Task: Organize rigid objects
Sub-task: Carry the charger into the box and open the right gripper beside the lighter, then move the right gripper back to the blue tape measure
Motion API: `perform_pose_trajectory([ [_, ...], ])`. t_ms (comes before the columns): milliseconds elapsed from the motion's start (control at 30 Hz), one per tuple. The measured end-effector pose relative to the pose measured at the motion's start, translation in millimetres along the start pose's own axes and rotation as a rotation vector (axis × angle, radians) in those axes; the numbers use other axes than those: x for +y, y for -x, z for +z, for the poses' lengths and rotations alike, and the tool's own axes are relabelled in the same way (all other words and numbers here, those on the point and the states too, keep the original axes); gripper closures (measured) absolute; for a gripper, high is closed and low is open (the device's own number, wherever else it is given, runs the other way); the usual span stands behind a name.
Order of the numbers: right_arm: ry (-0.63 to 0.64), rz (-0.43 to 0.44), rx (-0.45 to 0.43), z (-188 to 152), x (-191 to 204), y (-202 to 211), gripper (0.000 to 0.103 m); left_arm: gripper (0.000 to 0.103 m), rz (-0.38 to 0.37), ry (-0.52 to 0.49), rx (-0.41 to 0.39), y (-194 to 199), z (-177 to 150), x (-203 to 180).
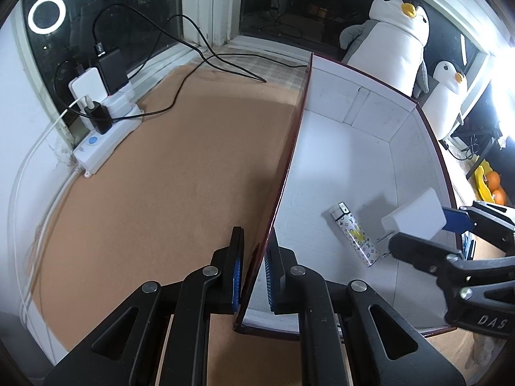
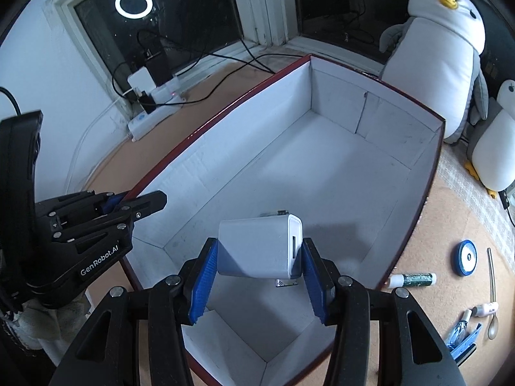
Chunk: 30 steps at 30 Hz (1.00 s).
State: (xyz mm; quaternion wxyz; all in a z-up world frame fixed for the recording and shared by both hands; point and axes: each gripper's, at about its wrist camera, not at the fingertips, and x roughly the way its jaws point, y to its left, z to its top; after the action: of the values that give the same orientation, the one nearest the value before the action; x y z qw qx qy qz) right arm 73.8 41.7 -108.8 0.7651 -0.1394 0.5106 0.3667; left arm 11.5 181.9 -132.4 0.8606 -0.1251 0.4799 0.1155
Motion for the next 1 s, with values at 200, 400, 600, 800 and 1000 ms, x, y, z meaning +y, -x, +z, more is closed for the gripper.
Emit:
perform_pose_trajectory([
  [200,0.011,0.000,0.003,0.4,2.0,-3.0,0.056,0.092,0.009,-0.006,-0.001,0.0,0.1,-1.5],
  [400,0.011,0.005,-0.011,1.1,3.1,-1.1,0.051,0.092,0.020,-0.011,0.001,0.1,0.6,-3.1],
  [600,-0.008,0.013,-0.034,-1.7,-2.3,8.2,0.048,0.092,0.035,-0.020,0.006,0.0,0.8,-5.7],
  [800,-0.062,0.023,-0.079,-9.7,-20.3,28.3,0.048,0.092,0.053,-0.033,0.013,0.4,1.1,-8.2],
  [1000,-0.142,0.002,-0.125,-21.1,-56.0,51.9,0.048,0.092,0.074,-0.044,0.014,1.5,1.7,-12.0],
])
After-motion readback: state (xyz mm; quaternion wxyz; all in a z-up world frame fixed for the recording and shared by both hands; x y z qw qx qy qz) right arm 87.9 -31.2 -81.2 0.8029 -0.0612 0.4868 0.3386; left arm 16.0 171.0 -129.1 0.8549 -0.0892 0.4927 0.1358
